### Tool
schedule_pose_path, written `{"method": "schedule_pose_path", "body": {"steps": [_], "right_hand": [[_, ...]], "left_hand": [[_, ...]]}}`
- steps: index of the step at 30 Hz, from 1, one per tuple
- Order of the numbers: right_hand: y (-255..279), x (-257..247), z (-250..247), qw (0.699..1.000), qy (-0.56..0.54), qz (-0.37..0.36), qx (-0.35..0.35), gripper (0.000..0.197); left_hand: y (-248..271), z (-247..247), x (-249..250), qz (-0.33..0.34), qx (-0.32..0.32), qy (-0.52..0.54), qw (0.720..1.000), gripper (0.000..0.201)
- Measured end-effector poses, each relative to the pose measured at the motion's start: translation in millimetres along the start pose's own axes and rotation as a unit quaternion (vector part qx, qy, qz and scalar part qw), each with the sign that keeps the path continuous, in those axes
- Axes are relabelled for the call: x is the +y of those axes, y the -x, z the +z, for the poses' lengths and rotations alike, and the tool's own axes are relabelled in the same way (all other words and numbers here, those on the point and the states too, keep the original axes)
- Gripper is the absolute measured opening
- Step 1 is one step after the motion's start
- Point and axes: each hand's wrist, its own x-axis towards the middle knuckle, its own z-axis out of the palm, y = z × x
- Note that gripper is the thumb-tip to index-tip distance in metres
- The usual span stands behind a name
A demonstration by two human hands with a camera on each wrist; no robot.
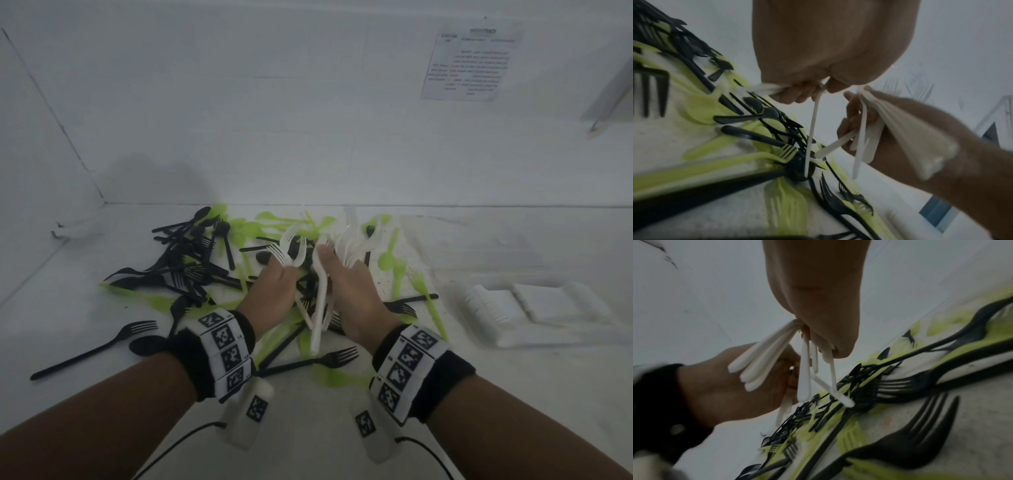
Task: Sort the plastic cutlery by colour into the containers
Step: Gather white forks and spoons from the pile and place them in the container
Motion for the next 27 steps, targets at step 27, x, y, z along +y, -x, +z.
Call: {"method": "schedule_pose_path", "body": {"steps": [27], "right_hand": [[-14, -9, -22, 0.999, -0.046, -0.018, 0.013, 0.047]], "left_hand": [[-12, -17, -2, -0.009, -0.014, 0.059, 0.998, 0.031]]}}
